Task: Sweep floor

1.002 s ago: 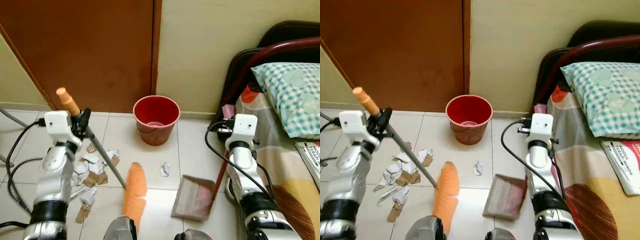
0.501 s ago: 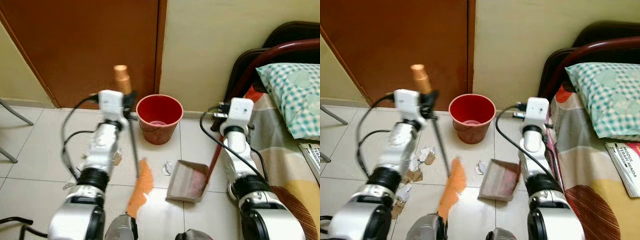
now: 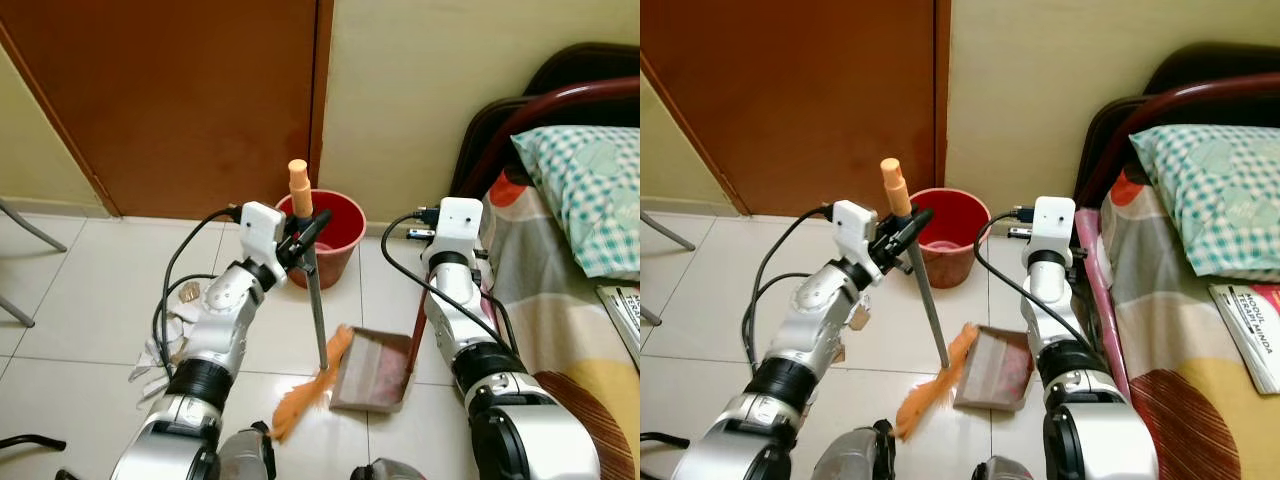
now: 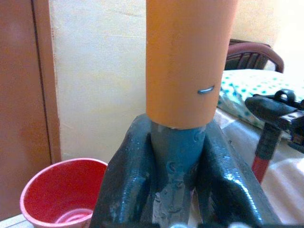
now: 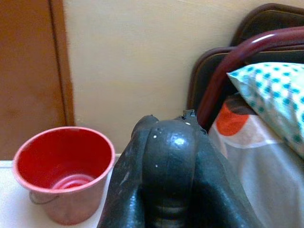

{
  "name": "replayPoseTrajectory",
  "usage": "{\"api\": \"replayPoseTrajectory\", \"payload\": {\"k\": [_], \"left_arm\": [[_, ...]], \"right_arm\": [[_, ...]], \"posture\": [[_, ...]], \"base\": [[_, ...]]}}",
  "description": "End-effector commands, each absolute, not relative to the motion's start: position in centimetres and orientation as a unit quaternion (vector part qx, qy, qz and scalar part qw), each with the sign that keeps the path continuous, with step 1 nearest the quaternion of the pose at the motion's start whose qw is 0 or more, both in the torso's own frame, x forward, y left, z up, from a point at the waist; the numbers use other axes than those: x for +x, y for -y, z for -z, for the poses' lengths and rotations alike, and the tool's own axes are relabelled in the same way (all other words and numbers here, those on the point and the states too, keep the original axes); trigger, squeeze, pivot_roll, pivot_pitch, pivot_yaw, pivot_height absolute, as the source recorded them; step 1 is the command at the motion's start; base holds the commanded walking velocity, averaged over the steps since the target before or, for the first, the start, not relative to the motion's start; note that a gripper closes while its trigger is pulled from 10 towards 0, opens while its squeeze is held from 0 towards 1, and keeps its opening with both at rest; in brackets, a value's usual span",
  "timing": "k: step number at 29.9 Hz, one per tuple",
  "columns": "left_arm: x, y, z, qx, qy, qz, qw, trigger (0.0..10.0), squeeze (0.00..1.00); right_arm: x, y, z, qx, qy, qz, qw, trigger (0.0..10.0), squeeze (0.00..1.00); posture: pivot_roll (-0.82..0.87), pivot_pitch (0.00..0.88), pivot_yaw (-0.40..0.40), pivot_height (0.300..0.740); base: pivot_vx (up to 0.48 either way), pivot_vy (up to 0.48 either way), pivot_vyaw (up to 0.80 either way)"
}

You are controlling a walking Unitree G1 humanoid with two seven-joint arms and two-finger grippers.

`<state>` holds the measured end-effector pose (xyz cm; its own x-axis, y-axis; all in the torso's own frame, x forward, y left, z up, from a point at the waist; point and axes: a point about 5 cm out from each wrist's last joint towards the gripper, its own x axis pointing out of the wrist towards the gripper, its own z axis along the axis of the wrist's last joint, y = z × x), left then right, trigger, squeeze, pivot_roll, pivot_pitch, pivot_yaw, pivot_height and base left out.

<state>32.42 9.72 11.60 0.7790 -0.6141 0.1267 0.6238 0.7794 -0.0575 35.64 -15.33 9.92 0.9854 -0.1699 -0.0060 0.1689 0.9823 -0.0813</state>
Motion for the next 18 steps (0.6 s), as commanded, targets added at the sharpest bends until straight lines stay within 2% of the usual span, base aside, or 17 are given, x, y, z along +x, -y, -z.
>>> {"api": "replayPoseTrajectory", "payload": {"k": [1,7,13,16,18], "left_arm": [[31.9,-10.0,-12.0,-0.052,0.048,0.346,0.936,10.0,0.0],[29.7,-13.0,-11.6,-0.058,0.001,0.325,0.944,10.0,0.0],[27.0,-14.4,-10.5,-0.06,-0.033,0.289,0.955,10.0,0.0],[26.6,-15.0,-10.4,-0.039,-0.024,0.261,0.964,10.0,0.0],[26.7,-16.6,-11.6,-0.002,0.008,0.203,0.979,10.0,0.0]], "right_arm": [[35.7,14.8,-9.7,-0.025,-0.017,0.059,0.998,10.0,0.0],[34.8,14.8,-7.6,-0.038,-0.073,0.002,0.997,10.0,0.0],[33.8,15.4,-6.4,-0.063,-0.113,-0.036,0.991,10.0,0.0],[33.4,15.6,-6.4,-0.061,-0.11,-0.043,0.991,10.0,0.0],[33.0,16.0,-7.8,-0.036,-0.049,-0.046,0.997,10.0,0.0]], "posture": [[0.05,0.104,-0.016,0.74],[0.06,0.113,-0.019,0.74],[0.06,0.121,-0.019,0.74],[0.07,0.121,-0.021,0.74],[0.07,0.122,-0.023,0.74]], "base": [[0.0,0.0,0.0],[0.0,0.0,0.0],[0.0,0.0,0.0],[0.0,0.0,0.0],[0.0,0.0,0.0]]}}
